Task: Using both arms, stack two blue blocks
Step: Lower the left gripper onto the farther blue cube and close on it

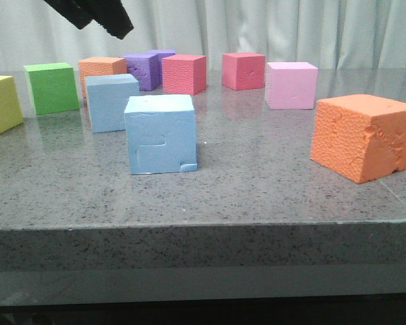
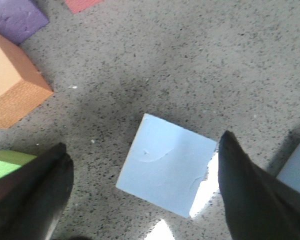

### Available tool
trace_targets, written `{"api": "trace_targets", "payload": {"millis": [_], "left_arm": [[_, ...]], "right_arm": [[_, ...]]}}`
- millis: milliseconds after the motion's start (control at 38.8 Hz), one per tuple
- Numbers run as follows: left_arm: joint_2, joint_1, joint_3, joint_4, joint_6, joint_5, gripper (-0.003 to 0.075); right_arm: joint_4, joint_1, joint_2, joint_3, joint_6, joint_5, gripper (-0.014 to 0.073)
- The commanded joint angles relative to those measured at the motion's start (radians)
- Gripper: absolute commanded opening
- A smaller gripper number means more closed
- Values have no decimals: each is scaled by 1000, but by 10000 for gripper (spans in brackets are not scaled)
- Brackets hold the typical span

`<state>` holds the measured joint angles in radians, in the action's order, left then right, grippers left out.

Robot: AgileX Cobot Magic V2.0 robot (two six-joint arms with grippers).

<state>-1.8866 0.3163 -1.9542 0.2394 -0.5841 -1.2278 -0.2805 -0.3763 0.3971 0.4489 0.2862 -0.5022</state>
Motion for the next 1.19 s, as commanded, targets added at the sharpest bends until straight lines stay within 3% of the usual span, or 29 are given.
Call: {"api": "trace_targets", "payload": {"millis": [0,465,723,1161], "left_arm": [[51,19,-32,44,1,9,566],[-13,86,-32,-55,0,9,570],[-25,88,-32,-91,0,49,664],[-75,88,-32,-120,0,18,664]], "right_arm": [[-29,7,6,23,-8,78,-61],[-28,7,6,23,-8,78,-61],[-28,7,6,23,-7,78,-61],[-28,7,6,23,-7,78,-61]]}}
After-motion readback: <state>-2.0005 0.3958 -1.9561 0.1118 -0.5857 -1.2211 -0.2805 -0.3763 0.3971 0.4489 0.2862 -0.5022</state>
